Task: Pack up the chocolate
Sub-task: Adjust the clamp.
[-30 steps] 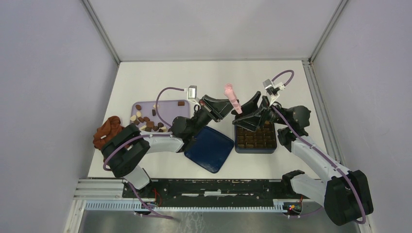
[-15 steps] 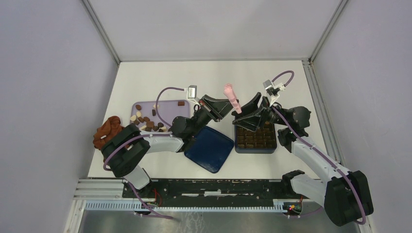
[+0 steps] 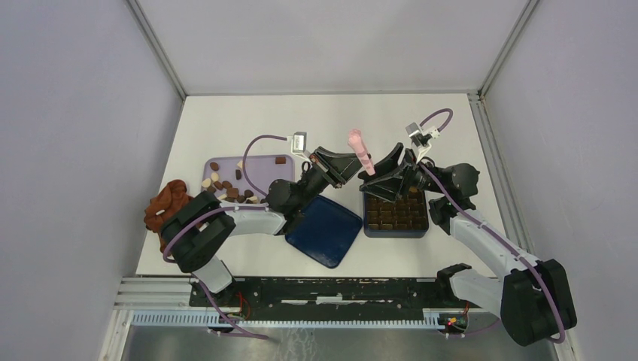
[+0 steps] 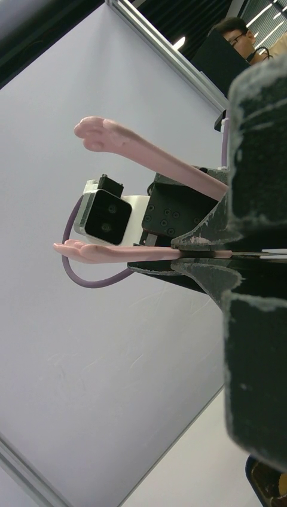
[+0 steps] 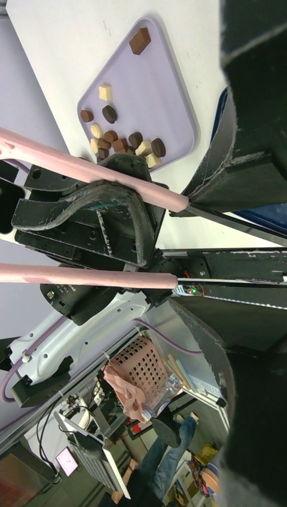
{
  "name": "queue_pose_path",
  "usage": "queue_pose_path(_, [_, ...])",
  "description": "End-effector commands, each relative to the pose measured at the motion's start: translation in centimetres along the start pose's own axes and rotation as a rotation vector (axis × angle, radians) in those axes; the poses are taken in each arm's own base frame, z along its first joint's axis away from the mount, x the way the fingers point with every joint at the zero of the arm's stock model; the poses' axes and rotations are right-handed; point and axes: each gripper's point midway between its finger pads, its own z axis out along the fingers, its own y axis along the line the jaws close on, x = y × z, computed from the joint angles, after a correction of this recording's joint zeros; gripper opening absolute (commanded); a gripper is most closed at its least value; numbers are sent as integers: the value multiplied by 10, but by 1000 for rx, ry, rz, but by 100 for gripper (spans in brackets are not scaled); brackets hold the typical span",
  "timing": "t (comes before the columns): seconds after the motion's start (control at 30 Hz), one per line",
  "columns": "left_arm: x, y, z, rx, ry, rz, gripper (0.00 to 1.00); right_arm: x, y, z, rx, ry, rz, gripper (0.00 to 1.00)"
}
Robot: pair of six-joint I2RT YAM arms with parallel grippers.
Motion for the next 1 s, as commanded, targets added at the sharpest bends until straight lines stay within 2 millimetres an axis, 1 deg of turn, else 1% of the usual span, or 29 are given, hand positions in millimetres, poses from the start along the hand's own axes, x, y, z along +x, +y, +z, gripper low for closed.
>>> queue_pose_path(0.0, [-27, -45, 5, 190, -112, 2, 2, -15, 14, 4, -49, -27, -78, 57])
queue_pose_path(0.23, [-26, -45, 5, 191, -107, 0, 2, -15, 14, 4, -48, -30, -74, 55])
queue_pose_path(0.6, [-24, -43, 6, 190, -100, -6, 2, -19, 12, 4, -44, -38, -59, 58])
queue_pose_path(0.8, [-23, -41, 7, 188, -99, -7, 2, -21, 12, 3, -42, -45, -61, 55])
queue_pose_path(0.87, [-23, -41, 7, 189, -98, -7, 2, -21, 11, 3, -40, -43, -54, 53])
queue_pose_path(0.93, [-23, -42, 7, 190, -99, -8, 2, -20, 10, 3, -39, -43, -52, 44])
queue_pose_path(0.97, [-23, -42, 7, 190, -99, -8, 2, -20, 10, 3, -39, -42, -51, 41])
